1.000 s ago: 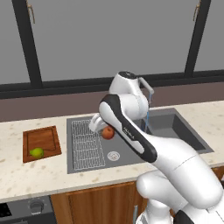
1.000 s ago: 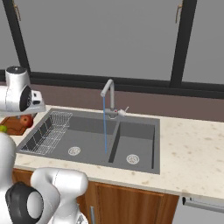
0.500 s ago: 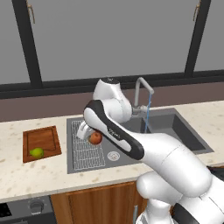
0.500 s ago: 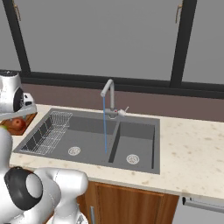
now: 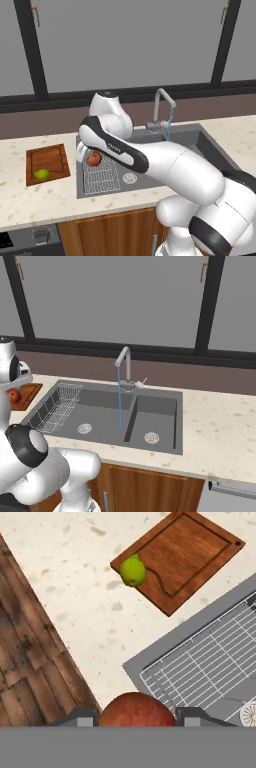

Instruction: Pick the apple, pear from the sink and place them on the cutting board to airdry. Then turn off the sink faucet.

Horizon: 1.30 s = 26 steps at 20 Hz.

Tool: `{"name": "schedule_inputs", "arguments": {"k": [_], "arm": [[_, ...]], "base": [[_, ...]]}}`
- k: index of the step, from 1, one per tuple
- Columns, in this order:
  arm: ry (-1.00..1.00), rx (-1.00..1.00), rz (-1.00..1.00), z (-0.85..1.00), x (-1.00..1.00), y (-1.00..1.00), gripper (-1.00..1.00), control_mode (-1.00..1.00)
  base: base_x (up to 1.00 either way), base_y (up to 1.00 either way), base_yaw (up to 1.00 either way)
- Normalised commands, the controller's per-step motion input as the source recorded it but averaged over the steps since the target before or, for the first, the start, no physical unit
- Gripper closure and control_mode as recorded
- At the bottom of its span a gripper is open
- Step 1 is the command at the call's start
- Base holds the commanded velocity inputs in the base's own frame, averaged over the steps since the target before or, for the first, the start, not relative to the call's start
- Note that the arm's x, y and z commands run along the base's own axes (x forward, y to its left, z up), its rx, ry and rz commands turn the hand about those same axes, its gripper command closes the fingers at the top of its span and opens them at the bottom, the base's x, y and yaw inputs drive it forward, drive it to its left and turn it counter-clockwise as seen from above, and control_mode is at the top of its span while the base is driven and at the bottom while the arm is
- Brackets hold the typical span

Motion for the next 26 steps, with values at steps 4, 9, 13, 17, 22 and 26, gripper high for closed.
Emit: {"name": "schedule_inputs", "arguments": {"k": [4,9,13,17,22,26], "arm": [[0.0,-0.01,0.12,-0.06,0.31,0.45,1.0,-1.0],[0.0,-0.03,0.11,-0.08,0.33,0.41,1.0,-1.0],[-0.03,-0.05,0.08,-0.19,0.23,0.19,1.0,-1.0],[-0.06,-0.05,0.06,-0.16,0.08,0.08,1.0,-1.0],[-0.06,-0.04,0.07,-0.11,0.12,0.12,1.0,-1.0],[-0.05,-0.02,0.07,-0.09,0.15,0.14,1.0,-1.0]], "base": [[0.0,0.0,0.0],[0.0,0.0,0.0],[0.0,0.0,0.0],[0.0,0.0,0.0],[0.0,0.0,0.0],[0.0,0.0,0.0]]}}
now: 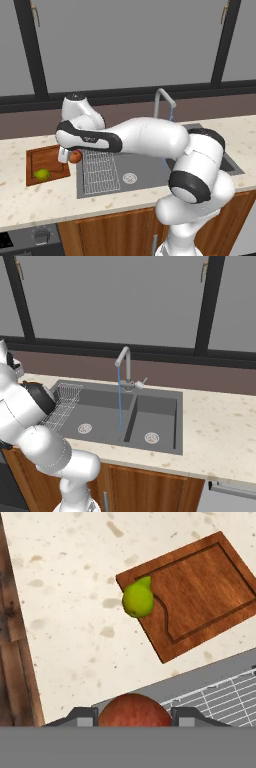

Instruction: Pick the apple, pear from the sink and place them on the cutting board to airdry. Then turn off the sink faucet.

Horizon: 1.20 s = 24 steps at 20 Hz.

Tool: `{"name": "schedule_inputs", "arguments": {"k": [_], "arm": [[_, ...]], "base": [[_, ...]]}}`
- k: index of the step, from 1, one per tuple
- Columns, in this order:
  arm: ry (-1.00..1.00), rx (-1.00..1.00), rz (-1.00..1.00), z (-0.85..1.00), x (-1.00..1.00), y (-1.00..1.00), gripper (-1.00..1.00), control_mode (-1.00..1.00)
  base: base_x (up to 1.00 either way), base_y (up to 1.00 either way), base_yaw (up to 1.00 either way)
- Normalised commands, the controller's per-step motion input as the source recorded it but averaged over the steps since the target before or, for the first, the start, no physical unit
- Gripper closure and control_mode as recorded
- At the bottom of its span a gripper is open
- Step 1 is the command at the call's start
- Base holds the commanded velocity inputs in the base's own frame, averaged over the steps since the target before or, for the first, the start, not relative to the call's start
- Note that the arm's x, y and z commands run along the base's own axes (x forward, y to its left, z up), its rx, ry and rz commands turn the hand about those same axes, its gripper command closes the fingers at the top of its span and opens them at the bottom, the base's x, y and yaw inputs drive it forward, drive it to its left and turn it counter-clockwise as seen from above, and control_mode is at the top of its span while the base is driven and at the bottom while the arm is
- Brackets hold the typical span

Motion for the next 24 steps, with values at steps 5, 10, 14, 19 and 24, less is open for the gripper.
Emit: {"name": "schedule_inputs", "arguments": {"k": [5,10,14,19,24], "arm": [[-0.04,-0.01,0.06,-0.09,0.21,0.17,1.0,-1.0],[-0.03,-0.01,0.05,-0.1,0.29,0.17,1.0,-1.0],[-0.01,-0.01,0.05,-0.13,0.33,0.18,1.0,-1.0],[0.0,-0.01,0.05,-0.15,0.28,0.24,1.0,-1.0],[0.0,-0.02,0.04,-0.21,0.29,0.22,1.0,-1.0]], "base": [[0.0,0.0,0.0],[0.0,0.0,0.0],[0.0,0.0,0.0],[0.0,0.0,0.0],[0.0,0.0,0.0]]}}
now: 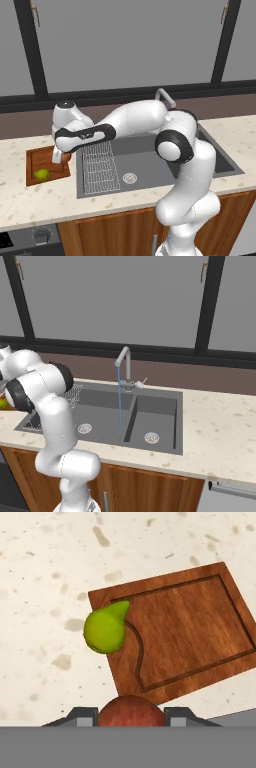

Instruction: Pick the apple, pear from the sink and place them on the cutting board to airdry. Then turn off the sink faucet.

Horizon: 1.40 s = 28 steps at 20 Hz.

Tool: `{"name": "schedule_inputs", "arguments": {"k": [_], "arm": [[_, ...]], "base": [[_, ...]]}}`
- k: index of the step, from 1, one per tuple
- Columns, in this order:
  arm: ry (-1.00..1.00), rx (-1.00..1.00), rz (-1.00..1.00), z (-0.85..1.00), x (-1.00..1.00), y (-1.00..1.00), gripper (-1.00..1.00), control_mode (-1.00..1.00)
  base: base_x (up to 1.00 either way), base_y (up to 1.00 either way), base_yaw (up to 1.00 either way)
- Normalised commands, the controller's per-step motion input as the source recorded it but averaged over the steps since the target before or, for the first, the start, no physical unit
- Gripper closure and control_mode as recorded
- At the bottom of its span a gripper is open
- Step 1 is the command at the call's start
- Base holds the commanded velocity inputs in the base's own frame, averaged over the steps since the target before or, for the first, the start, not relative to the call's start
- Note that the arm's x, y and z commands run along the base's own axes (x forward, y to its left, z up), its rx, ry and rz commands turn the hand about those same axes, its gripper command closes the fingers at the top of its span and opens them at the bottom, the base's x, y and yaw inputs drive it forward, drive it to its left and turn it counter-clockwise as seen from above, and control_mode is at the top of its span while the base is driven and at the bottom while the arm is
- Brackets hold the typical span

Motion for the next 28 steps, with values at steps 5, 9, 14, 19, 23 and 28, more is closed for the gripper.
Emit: {"name": "schedule_inputs", "arguments": {"k": [5,9,14,19,23,28], "arm": [[0.0,-0.02,0.02,-0.17,0.32,0.19,1.0,-1.0],[0.0,-0.03,0.01,-0.13,0.32,0.18,1.0,-1.0],[0.0,-0.02,0.01,-0.15,0.32,0.11,1.0,-1.0],[0.0,-0.02,0.01,-0.18,0.28,0.13,1.0,-1.0],[0.0,-0.02,0.01,-0.21,0.22,0.14,1.0,-1.0],[0.0,-0.02,0.01,-0.19,0.22,0.11,1.0,-1.0]], "base": [[0.0,0.0,0.0],[0.0,0.0,0.0],[0.0,0.0,0.0],[0.0,0.0,0.0],[0.0,0.0,0.0],[0.0,0.0,0.0]]}}
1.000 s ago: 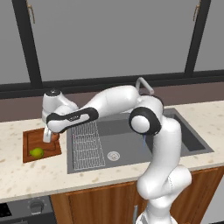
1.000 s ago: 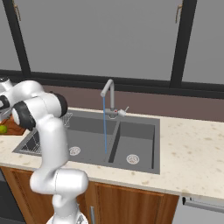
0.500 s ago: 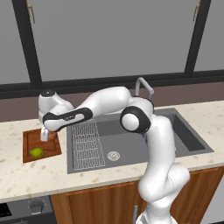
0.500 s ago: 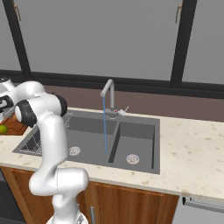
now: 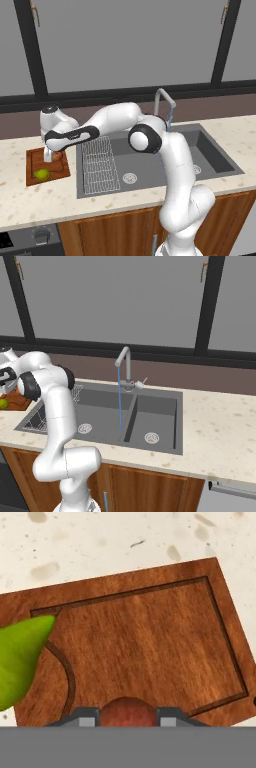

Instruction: Pick the apple, pear from the sink and place them on the cutting board to airdry. Then turn off the sink faucet.

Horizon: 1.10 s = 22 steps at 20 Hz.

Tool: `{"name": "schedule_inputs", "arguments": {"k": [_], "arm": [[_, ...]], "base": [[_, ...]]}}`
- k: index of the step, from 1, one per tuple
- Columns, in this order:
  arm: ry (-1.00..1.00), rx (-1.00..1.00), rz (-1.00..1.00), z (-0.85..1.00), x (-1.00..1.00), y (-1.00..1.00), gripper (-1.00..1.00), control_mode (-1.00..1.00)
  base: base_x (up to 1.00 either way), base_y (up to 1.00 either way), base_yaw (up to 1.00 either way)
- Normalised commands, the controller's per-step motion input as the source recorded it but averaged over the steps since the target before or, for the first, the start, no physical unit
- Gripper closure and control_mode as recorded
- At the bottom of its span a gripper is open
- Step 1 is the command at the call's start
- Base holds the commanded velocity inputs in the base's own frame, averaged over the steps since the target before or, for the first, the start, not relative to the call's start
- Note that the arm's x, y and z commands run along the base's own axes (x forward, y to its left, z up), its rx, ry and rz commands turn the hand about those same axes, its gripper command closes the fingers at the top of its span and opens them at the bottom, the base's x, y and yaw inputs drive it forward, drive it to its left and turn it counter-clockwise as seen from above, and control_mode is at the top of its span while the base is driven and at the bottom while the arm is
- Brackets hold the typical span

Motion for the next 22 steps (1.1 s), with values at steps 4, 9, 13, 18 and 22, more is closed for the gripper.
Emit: {"name": "schedule_inputs", "arguments": {"k": [4,9,13,18,22], "arm": [[0.0,-0.02,0.01,-0.2,0.21,0.08,1.0,-1.0],[0.0,-0.02,0.01,-0.22,0.22,0.1,1.0,-1.0],[0.0,0.0,0.02,-0.09,0.19,0.07,1.0,-1.0],[0.0,0.0,0.02,0.02,0.04,0.0,1.0,-1.0],[-0.04,0.0,0.01,0.11,0.0,0.0,1.0,-1.0]], "base": [[0.0,0.0,0.0],[0.0,0.0,0.0],[0.0,0.0,0.0],[0.0,0.0,0.0],[0.0,0.0,0.0]]}}
